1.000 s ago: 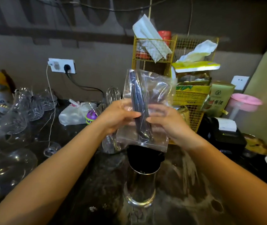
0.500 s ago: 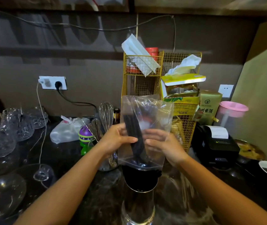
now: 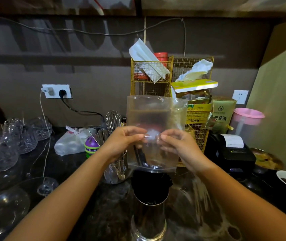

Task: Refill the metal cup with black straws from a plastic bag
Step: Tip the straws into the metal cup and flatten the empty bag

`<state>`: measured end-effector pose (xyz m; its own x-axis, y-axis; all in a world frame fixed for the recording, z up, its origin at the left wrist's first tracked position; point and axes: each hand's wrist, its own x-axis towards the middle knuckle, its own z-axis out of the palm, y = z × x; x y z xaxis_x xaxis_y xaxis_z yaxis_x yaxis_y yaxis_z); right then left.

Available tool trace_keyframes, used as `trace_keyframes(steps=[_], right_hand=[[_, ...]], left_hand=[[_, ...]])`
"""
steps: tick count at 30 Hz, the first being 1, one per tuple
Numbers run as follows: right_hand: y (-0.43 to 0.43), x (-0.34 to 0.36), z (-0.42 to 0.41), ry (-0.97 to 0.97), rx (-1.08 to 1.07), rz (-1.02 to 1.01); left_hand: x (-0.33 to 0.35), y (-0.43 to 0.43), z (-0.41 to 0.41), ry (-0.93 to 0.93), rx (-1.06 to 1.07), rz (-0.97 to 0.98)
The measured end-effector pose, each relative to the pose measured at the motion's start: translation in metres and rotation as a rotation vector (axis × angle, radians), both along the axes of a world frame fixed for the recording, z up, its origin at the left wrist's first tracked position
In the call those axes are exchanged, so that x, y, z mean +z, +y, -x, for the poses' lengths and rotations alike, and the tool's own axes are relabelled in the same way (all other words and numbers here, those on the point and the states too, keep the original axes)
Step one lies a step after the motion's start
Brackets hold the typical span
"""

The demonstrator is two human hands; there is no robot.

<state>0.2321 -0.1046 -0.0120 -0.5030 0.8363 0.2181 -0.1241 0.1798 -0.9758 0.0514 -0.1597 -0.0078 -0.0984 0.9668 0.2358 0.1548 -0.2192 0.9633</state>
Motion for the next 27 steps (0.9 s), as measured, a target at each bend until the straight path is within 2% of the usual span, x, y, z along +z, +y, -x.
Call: trace_keyframes(steps=[4, 12, 17, 23, 27], right_hand=[[0.001, 0.023, 0.005, 0.019, -0.014, -0.032], [-0.005, 0.072, 0.030, 0.067, 0.010, -0.130], [-0.018, 0.086, 0.053, 0.063, 0.040, -0.146], [-0.049, 0.067, 0.089, -0.023, 0.012, -0.164], [-0.074, 0.038, 0.108, -0.101, -0.054, -0.288]], left_hand=[[0.023, -0.005, 0.003, -0.042, 0.063, -0.014], [0.073, -0.022, 0.020, 0.064, 0.199, -0.153], [0.091, -0.043, 0.035, 0.097, 0.404, -0.213], [0.077, -0.078, 0.050, 0.209, 0.630, -0.204], [0.043, -0.100, 0.058, 0.354, 0.788, -0.189]])
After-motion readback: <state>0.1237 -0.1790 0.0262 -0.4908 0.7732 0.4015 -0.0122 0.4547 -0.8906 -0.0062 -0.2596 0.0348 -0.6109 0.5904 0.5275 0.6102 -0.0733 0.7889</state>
